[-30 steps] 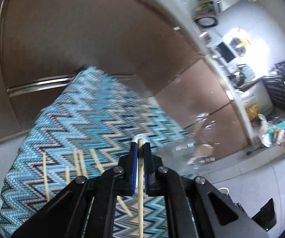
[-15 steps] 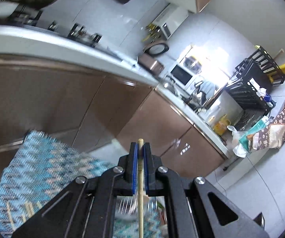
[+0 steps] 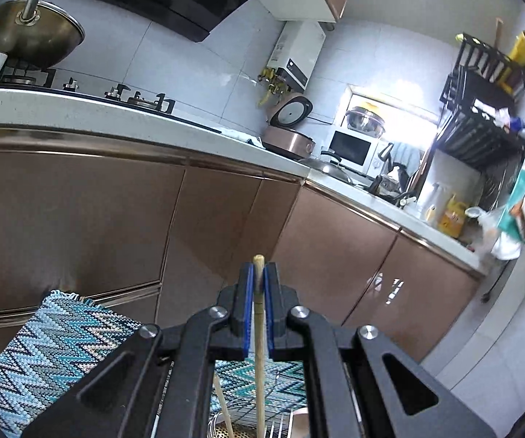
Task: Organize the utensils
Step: 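Lift both items over the wire holder and open both tools to drop them, then withdraw both tools from the holder back over the cloth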
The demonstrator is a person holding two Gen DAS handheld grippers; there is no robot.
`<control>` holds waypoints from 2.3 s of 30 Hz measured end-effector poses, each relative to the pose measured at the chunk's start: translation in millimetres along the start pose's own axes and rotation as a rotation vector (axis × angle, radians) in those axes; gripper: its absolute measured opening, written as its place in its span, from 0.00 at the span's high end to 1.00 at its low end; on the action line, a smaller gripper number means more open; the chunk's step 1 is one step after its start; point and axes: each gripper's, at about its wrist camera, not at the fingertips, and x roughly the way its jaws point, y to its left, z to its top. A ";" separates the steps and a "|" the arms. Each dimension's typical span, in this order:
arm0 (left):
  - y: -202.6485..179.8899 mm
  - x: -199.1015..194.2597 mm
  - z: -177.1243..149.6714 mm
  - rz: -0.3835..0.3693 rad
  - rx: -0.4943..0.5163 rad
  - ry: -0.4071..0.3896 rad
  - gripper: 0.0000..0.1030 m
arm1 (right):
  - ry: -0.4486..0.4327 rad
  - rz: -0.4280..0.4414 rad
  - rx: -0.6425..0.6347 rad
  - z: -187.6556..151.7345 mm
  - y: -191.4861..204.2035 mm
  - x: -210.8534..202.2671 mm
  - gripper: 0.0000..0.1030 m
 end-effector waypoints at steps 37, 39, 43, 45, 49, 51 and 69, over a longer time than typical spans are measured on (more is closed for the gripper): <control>-6.3 -183.0 -55.9 0.138 0.251 0.015 0.57 | -0.016 0.005 0.232 -17.4 -53.0 -150.1 0.25; -0.9 -194.7 -53.8 0.146 0.257 0.016 0.57 | -0.025 0.003 0.233 -17.7 -56.0 -159.5 0.20; 18.6 -221.8 -47.2 0.171 0.260 0.022 0.57 | -0.042 -0.007 0.239 -17.7 -63.5 -176.7 0.04; 29.7 -233.3 -44.4 0.183 0.248 0.040 0.57 | -0.058 -0.008 0.246 -17.8 -67.2 -184.7 0.00; 53.8 -250.9 -44.9 0.208 0.222 0.082 0.57 | -0.060 -0.005 0.239 -17.9 -67.5 -192.7 0.00; 60.3 -256.5 -45.0 0.214 0.213 0.093 0.57 | -0.059 0.000 0.224 -18.2 -64.3 -195.1 0.00; 153.4 -242.1 -61.9 0.178 -0.037 0.389 0.57 | -0.037 0.099 0.184 -23.0 -41.6 -201.2 0.00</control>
